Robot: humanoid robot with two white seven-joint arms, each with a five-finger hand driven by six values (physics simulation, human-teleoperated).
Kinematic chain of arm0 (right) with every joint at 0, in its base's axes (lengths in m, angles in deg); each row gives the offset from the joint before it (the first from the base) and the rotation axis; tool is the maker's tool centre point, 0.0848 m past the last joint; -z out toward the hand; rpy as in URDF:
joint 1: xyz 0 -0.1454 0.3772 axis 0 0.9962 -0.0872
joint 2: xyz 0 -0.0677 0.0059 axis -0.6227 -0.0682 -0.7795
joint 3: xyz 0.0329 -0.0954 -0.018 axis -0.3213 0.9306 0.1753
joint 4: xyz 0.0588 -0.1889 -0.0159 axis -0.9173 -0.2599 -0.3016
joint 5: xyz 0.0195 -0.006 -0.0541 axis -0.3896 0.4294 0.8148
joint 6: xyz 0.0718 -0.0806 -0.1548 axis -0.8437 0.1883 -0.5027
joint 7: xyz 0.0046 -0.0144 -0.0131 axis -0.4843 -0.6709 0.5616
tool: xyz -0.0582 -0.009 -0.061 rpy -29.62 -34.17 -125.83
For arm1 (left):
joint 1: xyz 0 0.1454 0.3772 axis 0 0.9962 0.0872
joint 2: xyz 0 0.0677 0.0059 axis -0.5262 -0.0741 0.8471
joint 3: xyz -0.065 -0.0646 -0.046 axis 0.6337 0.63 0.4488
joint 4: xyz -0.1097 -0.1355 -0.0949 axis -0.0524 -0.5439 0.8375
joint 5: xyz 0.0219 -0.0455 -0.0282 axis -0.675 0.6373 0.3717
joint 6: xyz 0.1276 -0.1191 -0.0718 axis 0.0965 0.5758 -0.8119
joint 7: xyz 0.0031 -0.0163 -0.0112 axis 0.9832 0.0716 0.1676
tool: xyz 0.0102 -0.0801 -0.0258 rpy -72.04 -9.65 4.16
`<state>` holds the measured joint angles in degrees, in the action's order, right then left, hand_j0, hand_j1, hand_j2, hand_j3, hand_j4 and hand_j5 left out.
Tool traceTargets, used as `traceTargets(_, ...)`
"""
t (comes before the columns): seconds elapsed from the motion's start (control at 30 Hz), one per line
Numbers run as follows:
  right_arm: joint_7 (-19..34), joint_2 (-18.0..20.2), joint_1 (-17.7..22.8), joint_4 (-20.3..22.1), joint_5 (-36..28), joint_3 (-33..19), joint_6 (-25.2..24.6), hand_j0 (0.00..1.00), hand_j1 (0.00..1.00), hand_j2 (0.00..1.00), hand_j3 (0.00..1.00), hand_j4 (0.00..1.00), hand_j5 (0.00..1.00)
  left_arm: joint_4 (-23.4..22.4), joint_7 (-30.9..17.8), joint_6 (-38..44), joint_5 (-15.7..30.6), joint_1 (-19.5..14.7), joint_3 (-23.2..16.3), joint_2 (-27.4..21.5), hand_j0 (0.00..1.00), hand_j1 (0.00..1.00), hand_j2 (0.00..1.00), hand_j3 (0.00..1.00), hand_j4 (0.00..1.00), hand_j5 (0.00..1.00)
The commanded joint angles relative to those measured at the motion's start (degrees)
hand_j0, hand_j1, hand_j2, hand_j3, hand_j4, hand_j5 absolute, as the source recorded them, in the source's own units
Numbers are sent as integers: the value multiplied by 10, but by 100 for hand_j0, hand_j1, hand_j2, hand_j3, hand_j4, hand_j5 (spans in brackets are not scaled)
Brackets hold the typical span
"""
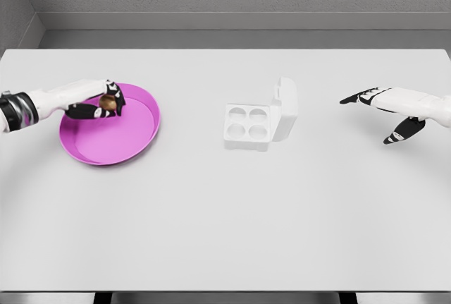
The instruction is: Pack egg into the box and close the box lid
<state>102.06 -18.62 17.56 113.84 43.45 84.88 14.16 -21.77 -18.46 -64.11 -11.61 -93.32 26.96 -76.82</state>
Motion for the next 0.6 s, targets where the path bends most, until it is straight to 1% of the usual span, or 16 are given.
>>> traceTargets(0.0, 0, 1, 0, 1, -4, 0, -2, 100, 100, 100, 100, 100, 100, 27, 1, 2, 28, 0, 1, -2, 25, 25, 25, 25, 25, 25)
traceTargets(0.27, 0, 1, 0, 1, -4, 0, -2, 100, 100, 100, 100, 100, 100, 85, 1, 1, 57, 4, -7, 1, 25, 25, 25, 25, 25, 25)
traceTargets(0.33, 0, 1, 0, 1, -4, 0, -2, 100, 100, 100, 100, 100, 100, 88, 1, 1, 57, 3, -8, 3, 25, 25, 25, 25, 25, 25)
traceTargets(0.57, 0, 1, 0, 2, -4, 0, -2, 100, 100, 100, 100, 100, 100, 88, 1, 1, 49, 1, -24, 44, 24, 24, 24, 24, 24, 24)
